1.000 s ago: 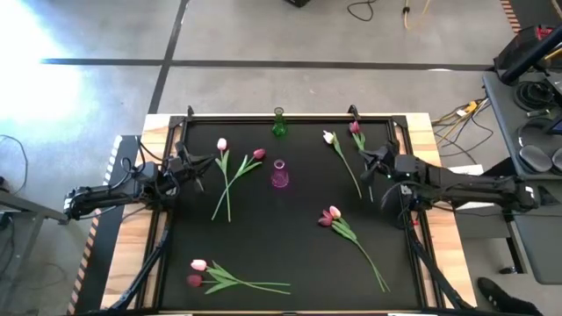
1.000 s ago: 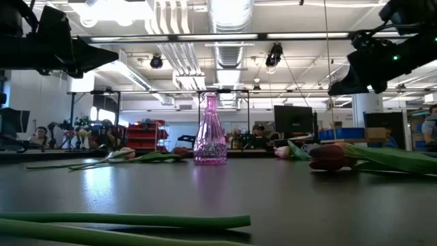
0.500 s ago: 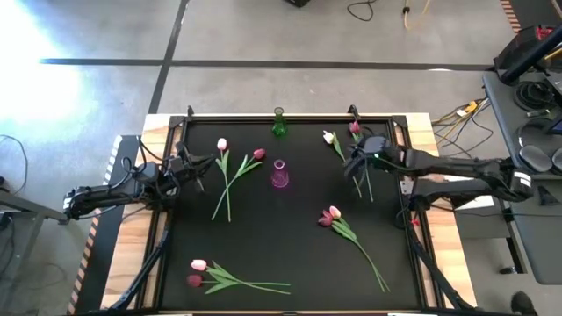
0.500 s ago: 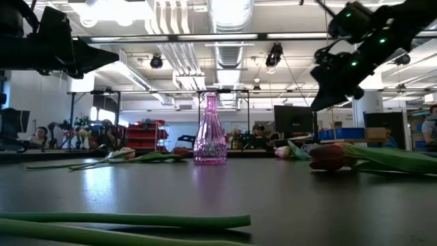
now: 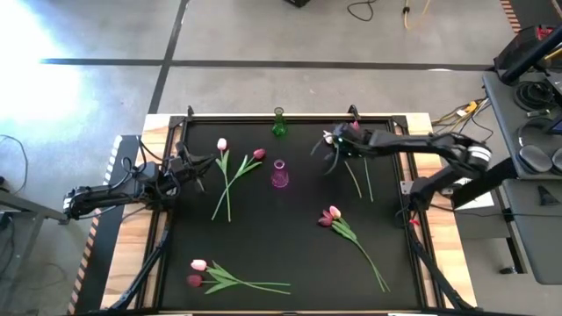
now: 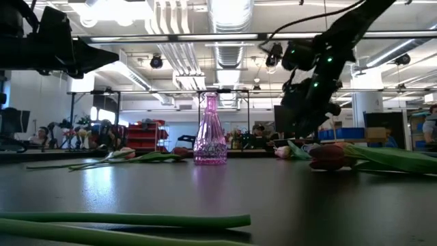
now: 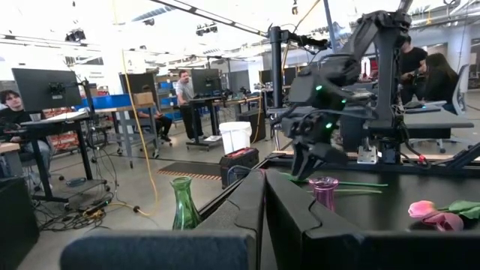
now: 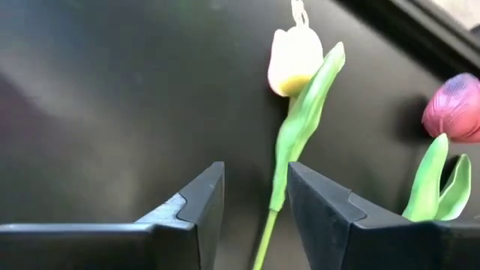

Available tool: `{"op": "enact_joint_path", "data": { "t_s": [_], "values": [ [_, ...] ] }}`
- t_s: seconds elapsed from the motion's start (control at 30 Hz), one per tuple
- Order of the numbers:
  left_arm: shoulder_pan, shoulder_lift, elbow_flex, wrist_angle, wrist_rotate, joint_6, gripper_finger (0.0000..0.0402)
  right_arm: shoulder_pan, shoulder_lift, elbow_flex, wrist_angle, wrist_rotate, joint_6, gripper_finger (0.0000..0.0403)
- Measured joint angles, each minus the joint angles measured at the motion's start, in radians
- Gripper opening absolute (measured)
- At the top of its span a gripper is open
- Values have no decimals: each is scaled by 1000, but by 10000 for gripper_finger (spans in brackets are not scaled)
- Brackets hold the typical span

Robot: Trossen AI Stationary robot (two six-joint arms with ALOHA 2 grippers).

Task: Sort flowers into vase by color
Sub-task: Put the purple flower into the purple vase

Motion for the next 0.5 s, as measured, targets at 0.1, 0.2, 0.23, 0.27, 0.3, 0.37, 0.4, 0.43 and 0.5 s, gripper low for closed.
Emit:
{"op": "enact_joint_path", "data": {
  "t_s": [0.1,0.2,0.23,0.27,0.3,0.37,0.4,0.43,0.5],
  "values": [
    [0,0,0,0,0,0,0,-34,75,69,-63,-22,0,137],
    [0,0,0,0,0,0,0,-68,140,129,-126,-32,-3,131],
    [0,0,0,0,0,0,0,-80,159,147,-145,-32,-5,129],
    [0,0,0,0,0,0,0,-91,178,164,-163,-33,-12,128],
    [0,0,0,0,0,0,0,-101,196,178,-176,-38,-15,126],
    [0,1,0,0,0,0,0,-123,229,201,-179,-90,-31,123],
    [0,3,0,0,0,0,0,-132,244,210,-179,-111,-44,122],
    [0,4,0,0,0,0,0,-138,259,221,-180,-126,-51,121],
    [0,7,0,-1,0,1,0,-149,284,241,-179,-134,-66,121]
  ]
}}
